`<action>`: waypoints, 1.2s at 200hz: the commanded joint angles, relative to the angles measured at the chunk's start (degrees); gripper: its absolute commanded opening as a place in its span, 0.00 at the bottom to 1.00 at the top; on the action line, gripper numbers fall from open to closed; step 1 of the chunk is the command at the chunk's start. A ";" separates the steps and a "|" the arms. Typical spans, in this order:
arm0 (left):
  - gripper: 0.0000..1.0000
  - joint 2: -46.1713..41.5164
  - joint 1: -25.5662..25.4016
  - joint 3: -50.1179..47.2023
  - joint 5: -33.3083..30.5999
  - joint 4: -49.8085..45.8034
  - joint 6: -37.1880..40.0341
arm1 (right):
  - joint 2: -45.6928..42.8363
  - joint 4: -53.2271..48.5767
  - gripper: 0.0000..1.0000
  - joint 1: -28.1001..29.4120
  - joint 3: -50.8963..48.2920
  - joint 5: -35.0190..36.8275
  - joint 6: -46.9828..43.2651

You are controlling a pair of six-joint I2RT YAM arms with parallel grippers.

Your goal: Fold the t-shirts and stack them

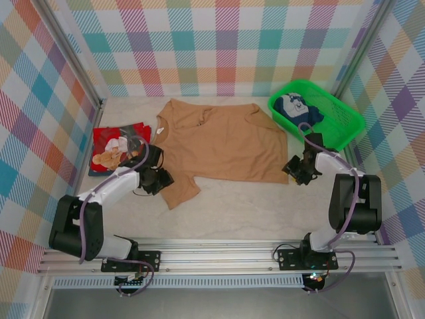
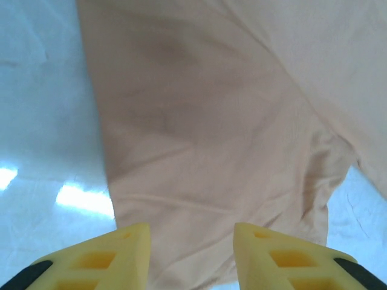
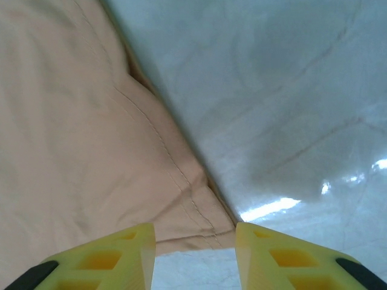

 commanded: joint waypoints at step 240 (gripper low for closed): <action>0.00 -26.16 -10.16 -14.56 9.55 -15.97 -9.30 | -11.10 -21.70 0.00 0.30 -3.10 8.14 1.18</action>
